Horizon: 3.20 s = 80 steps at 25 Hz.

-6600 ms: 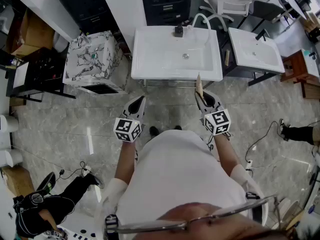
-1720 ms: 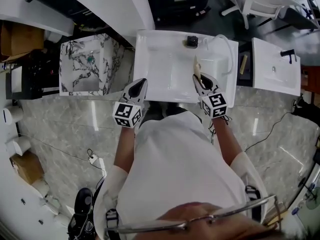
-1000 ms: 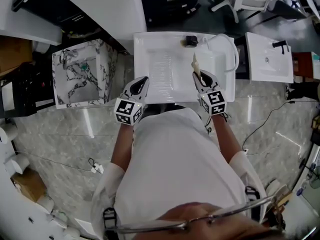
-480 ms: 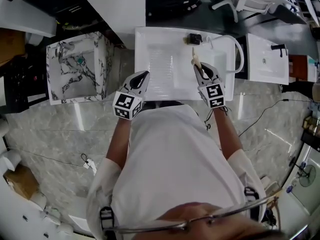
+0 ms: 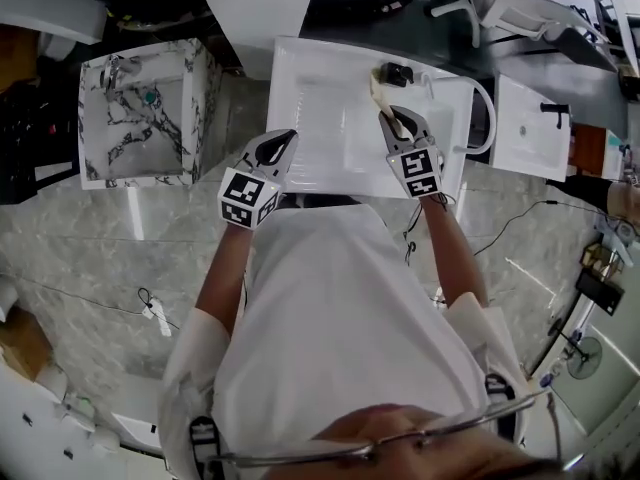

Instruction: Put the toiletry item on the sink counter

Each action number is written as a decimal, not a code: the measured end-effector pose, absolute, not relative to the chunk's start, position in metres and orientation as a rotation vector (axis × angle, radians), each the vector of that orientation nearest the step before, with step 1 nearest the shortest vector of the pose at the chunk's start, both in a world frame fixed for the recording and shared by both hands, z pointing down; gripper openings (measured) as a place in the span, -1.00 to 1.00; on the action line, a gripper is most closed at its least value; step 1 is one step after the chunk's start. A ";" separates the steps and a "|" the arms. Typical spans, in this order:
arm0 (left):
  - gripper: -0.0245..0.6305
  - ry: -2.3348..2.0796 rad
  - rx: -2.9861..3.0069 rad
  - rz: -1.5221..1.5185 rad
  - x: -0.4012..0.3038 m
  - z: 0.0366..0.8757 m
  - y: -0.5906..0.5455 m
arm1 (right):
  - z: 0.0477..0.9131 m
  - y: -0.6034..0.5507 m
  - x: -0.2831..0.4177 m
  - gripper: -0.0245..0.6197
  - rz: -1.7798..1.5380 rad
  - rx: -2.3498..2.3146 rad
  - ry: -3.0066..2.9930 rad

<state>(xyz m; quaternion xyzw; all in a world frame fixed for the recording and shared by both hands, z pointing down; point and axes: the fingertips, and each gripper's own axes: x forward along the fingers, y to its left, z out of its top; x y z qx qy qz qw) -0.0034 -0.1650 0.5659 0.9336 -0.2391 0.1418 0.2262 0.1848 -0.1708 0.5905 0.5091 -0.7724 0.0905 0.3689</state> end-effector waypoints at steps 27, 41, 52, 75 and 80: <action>-0.91 -0.776 2.480 0.409 -0.019 0.584 -0.187 | 0.733 -0.274 0.179 -0.73 0.028 0.849 -1.795; -0.91 -0.773 2.439 0.424 -0.014 0.599 -0.182 | 0.807 -0.310 0.190 -0.72 0.023 0.745 -1.682; -0.91 -0.764 2.414 0.439 -0.010 0.610 -0.181 | 0.836 -0.314 0.192 -0.71 0.023 0.678 -1.647; -0.91 -0.759 2.431 0.456 -0.005 0.606 -0.172 | 0.816 -0.303 0.188 -0.23 0.130 0.704 -1.705; -0.91 -0.750 2.449 0.464 0.000 0.601 -0.168 | 0.800 -0.299 0.189 -0.32 0.158 0.745 -1.719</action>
